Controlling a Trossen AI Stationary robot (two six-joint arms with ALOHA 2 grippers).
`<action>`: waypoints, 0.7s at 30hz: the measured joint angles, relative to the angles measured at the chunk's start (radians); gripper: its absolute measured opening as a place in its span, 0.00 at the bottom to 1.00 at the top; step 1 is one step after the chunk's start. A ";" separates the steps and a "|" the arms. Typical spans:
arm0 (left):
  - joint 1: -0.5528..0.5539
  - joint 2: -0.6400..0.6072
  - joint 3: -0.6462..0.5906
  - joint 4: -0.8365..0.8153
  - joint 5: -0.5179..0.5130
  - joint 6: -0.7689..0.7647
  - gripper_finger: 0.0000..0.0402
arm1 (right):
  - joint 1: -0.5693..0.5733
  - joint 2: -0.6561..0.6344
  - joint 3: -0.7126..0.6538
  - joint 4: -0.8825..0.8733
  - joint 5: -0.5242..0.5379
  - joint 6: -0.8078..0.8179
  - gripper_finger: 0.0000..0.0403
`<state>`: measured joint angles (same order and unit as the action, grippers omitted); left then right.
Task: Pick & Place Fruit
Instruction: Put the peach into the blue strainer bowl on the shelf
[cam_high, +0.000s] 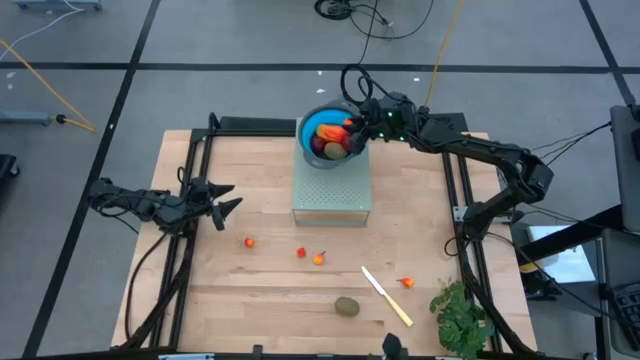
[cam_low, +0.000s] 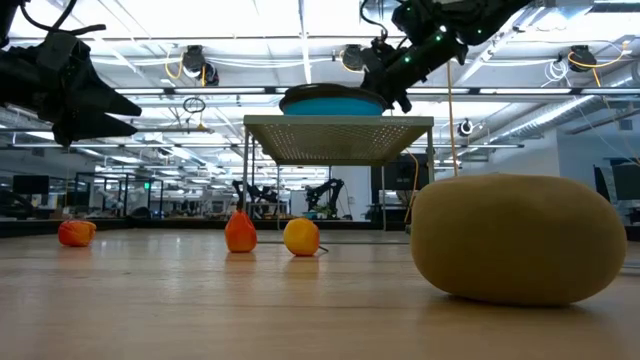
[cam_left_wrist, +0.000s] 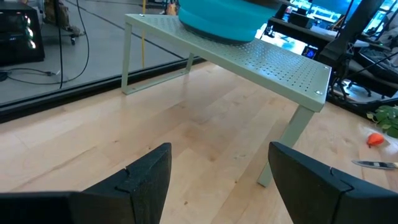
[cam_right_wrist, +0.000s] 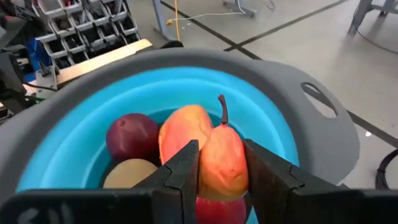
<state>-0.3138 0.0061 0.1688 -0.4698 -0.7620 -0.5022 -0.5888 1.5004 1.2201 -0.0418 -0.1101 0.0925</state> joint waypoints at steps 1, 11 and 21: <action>0.000 0.000 0.000 0.000 0.000 0.000 0.67 | 0.000 0.000 0.000 0.005 -0.002 0.000 0.26; 0.000 0.000 0.000 0.001 0.000 0.000 0.67 | -0.001 -0.001 0.000 0.015 -0.052 0.007 0.29; 0.000 0.000 0.000 0.000 0.000 0.000 0.67 | -0.006 -0.001 0.000 0.016 -0.052 0.071 0.39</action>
<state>-0.3138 0.0063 0.1688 -0.4698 -0.7620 -0.5022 -0.5945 1.4990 1.2201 -0.0257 -0.1619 0.1632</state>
